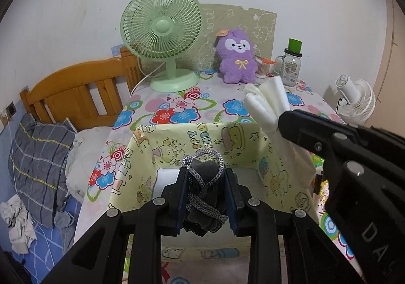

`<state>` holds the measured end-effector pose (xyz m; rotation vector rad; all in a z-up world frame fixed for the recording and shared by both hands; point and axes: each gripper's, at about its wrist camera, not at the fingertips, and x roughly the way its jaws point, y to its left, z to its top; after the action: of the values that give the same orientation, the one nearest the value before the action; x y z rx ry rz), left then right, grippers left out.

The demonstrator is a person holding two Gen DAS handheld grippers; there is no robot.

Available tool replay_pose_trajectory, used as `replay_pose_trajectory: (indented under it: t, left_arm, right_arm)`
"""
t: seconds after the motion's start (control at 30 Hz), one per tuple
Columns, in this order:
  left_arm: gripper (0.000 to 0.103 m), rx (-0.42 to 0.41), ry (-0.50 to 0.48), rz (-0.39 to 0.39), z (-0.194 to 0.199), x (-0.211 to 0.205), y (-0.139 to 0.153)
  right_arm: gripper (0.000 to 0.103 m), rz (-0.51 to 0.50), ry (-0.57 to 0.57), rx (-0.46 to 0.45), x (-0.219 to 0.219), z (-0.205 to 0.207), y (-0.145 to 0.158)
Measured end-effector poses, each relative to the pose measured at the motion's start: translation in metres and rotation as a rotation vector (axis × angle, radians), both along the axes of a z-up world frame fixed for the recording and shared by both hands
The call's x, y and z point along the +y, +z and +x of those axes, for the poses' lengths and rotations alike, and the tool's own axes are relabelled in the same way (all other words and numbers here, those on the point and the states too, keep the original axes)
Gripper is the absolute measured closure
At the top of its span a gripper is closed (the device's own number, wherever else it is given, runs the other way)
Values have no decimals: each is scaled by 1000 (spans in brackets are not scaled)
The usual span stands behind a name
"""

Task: Organize soft objects
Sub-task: 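Open the left tool to drop the grey item into the box while the right tool drops the white cloth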

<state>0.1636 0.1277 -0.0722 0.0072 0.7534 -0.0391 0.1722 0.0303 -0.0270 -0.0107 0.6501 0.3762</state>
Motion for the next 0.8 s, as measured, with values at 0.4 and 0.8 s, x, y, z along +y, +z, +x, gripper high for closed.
replay_pose_trajectory:
  t: [0.4, 0.8]
  left_arm:
    - [30, 20, 27, 41, 8, 10, -16]
    - [15, 9, 33, 38, 3, 9, -14]
  right_arm:
    - [94, 52, 27, 97, 13, 22, -25]
    - [19, 26, -43, 93, 2, 23, -30]
